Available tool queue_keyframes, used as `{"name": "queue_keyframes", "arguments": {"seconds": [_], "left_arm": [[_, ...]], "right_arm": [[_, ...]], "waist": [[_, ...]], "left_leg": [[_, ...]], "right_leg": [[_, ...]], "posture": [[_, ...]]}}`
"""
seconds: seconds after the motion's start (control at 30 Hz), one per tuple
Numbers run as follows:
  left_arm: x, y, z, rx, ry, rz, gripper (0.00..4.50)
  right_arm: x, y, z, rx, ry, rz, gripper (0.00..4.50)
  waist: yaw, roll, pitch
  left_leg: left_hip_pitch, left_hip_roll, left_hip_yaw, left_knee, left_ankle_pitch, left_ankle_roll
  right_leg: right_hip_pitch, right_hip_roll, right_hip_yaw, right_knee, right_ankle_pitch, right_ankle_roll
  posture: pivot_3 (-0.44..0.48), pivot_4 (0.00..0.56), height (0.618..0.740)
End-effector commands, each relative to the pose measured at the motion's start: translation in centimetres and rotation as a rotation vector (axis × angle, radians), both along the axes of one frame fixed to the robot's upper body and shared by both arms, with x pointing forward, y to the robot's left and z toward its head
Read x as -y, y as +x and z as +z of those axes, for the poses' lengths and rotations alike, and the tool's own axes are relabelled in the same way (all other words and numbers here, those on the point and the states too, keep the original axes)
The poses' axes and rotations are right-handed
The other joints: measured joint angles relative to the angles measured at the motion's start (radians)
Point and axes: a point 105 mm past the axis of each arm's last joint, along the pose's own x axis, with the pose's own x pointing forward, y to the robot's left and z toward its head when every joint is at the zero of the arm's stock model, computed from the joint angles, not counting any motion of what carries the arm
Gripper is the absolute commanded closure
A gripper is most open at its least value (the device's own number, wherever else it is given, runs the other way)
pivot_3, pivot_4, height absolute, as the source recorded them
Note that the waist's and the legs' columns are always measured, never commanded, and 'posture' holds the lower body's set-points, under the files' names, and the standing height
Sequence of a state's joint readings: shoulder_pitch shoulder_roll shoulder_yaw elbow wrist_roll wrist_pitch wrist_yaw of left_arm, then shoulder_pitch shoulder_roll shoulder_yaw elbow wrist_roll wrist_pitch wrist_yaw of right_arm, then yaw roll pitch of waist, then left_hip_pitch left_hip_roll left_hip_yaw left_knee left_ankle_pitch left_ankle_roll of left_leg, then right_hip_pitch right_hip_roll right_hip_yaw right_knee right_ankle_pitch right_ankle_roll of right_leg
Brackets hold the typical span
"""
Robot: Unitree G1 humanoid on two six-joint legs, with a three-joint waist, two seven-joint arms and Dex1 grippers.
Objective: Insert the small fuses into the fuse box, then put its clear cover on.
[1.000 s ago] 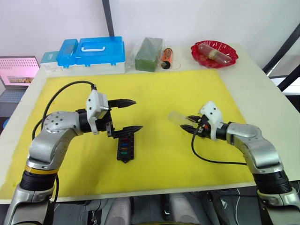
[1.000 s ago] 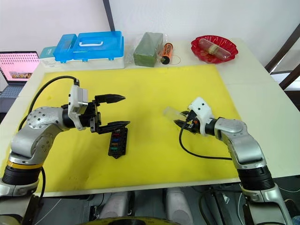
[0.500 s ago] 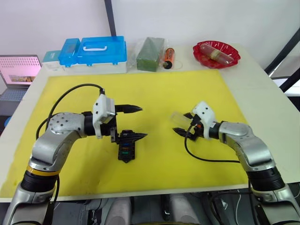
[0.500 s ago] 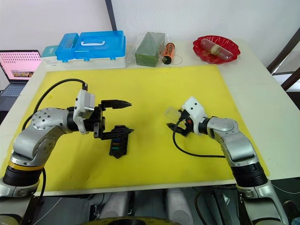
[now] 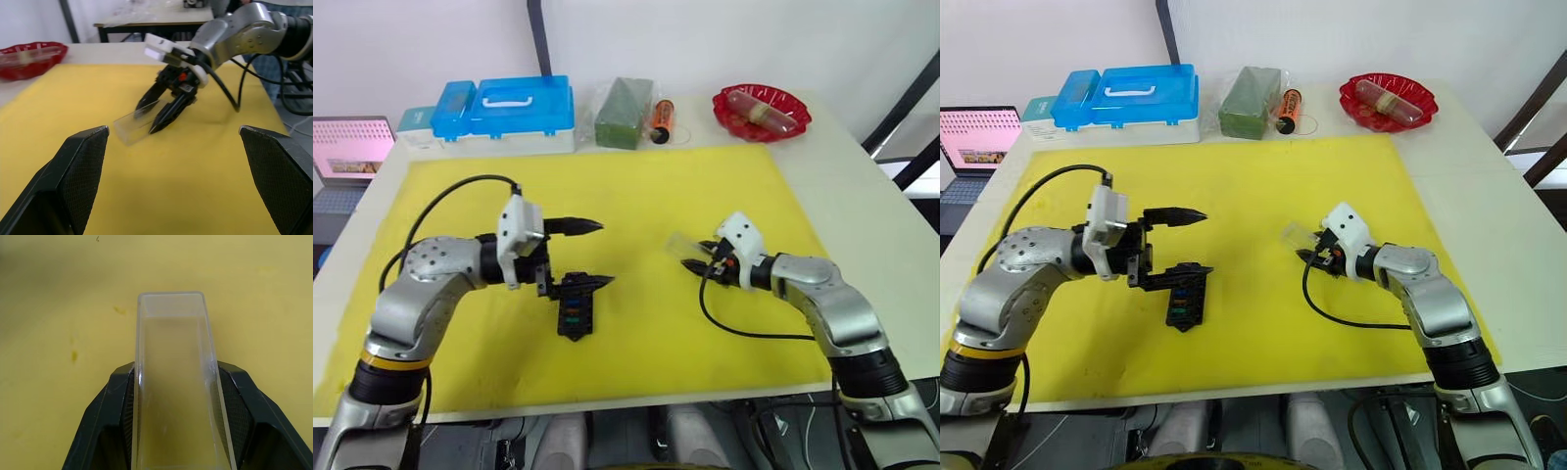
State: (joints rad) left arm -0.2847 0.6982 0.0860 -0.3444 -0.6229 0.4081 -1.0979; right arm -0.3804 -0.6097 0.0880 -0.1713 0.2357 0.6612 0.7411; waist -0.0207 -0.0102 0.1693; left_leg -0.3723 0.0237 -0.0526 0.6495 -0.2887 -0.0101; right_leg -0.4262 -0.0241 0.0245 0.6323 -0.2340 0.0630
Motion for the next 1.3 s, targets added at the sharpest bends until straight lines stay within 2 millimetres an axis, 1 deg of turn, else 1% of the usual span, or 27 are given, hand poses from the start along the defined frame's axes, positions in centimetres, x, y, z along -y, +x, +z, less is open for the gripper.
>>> {"name": "queue_keyframes", "arguments": {"seconds": [0.03,0.1,0.2,0.3,0.43,0.53,0.63,0.7,0.77,0.83,1.0,1.1,1.3], "left_arm": [[-1.9,-2.1,0.8,0.041,0.014,0.043,0.00],[-2.5,-3.2,0.2,0.025,0.043,0.054,0.00],[-3.7,-5.1,-1.3,0.015,0.101,0.116,0.00],[-4.0,-7.1,-3.2,-0.019,0.089,0.158,0.00],[-3.8,-7.9,-5.7,-0.005,0.079,0.229,0.00],[-3.6,-7.6,-7.1,-0.005,0.062,0.294,0.00],[-3.1,-7.3,-8.6,-0.017,0.075,0.309,0.00],[-2.8,-6.6,-9.6,-0.005,0.093,0.344,0.00],[-2.7,-5.7,-10.2,-0.004,0.093,0.389,0.00],[-2.5,-5.5,-10.9,-0.004,0.120,0.389,0.00],[-2.8,-4.4,-11.7,-0.003,0.145,0.440,0.00],[-4.0,-3.8,-11.7,-0.007,0.150,0.504,0.00],[-8.2,-2.8,-10.8,-0.010,0.154,0.646,0.00]], "right_arm": [[-0.8,0.3,3.2,0.101,0.029,0.020,2.60],[-1.0,0.4,3.5,0.106,0.039,0.020,2.60],[-1.2,0.6,3.3,0.106,0.038,0.023,2.60],[-1.2,0.8,2.9,0.105,0.036,0.023,2.60],[-1.3,0.7,2.9,0.107,0.039,0.027,2.60],[-1.1,0.5,2.9,0.104,0.036,0.028,2.60],[-0.7,0.5,2.9,0.103,0.027,0.020,2.60],[-0.4,0.6,3.1,0.105,0.022,0.013,2.60],[-0.4,0.6,3.2,0.108,0.021,0.012,2.60],[-0.4,0.6,3.2,0.108,0.020,0.012,2.60],[-0.2,0.4,2.9,0.105,0.020,0.007,2.60],[-0.2,0.4,2.9,0.105,0.020,0.005,2.60],[-0.3,0.4,3.0,0.109,0.016,0.013,2.60]], "waist": [[-0.003,0.000,0.000],[0.001,0.000,0.000],[0.008,0.000,0.000],[0.008,0.000,0.000],[0.011,0.000,0.000],[0.010,0.000,0.000],[0.008,0.000,0.000],[0.008,0.000,0.000],[0.008,0.000,0.000],[0.007,0.000,0.000],[0.007,0.000,0.000],[0.007,0.000,0.000],[0.004,0.000,0.000]], "left_leg": [[0.000,0.000,0.000,0.000,0.000,0.000],[0.000,0.000,0.000,-0.001,0.000,0.000],[-0.001,0.000,0.000,0.000,0.000,0.000],[-0.001,0.000,0.002,0.000,0.000,0.000],[-0.001,0.000,0.002,0.000,0.000,0.000],[0.000,0.000,0.001,0.000,0.000,0.000],[0.000,0.000,0.001,0.000,0.000,0.000],[0.000,0.000,0.002,0.000,0.000,0.000],[0.000,0.000,0.002,0.000,0.000,0.000],[0.000,0.000,0.001,0.000,0.000,0.000],[0.000,0.000,0.001,0.000,0.000,0.000],[0.000,0.000,0.001,0.000,0.000,0.000],[0.001,0.001,0.001,0.000,0.000,0.000]], "right_leg": [[0.000,0.000,0.000,0.000,0.000,0.000],[-0.001,0.000,0.000,0.000,0.000,0.000],[0.000,-0.001,0.000,0.000,0.000,-0.001],[0.000,-0.002,0.001,-0.001,-0.002,-0.004],[0.000,-0.002,0.001,-0.002,-0.002,-0.004],[0.000,-0.001,0.001,-0.002,-0.002,-0.005],[0.000,-0.001,0.001,-0.001,-0.002,-0.004],[0.000,-0.001,0.001,-0.001,-0.002,-0.004],[0.000,-0.001,0.001,-0.001,-0.002,-0.004],[0.000,-0.001,0.001,-0.001,-0.002,-0.004],[0.000,-0.001,0.000,-0.001,-0.001,-0.002],[0.000,-0.001,0.000,-0.001,-0.001,-0.002],[0.000,0.000,0.000,0.000,-0.001,-0.002]], "posture": [[0.000,0.150,0.740],[0.000,0.150,0.740],[0.000,0.150,0.740],[0.000,0.150,0.740],[0.000,0.150,0.740],[0.000,0.150,0.740],[0.000,0.150,0.740],[0.000,0.150,0.740],[0.000,0.150,0.740],[0.000,0.150,0.740],[0.000,0.150,0.740],[0.000,0.150,0.740],[0.000,0.150,0.740]]}}
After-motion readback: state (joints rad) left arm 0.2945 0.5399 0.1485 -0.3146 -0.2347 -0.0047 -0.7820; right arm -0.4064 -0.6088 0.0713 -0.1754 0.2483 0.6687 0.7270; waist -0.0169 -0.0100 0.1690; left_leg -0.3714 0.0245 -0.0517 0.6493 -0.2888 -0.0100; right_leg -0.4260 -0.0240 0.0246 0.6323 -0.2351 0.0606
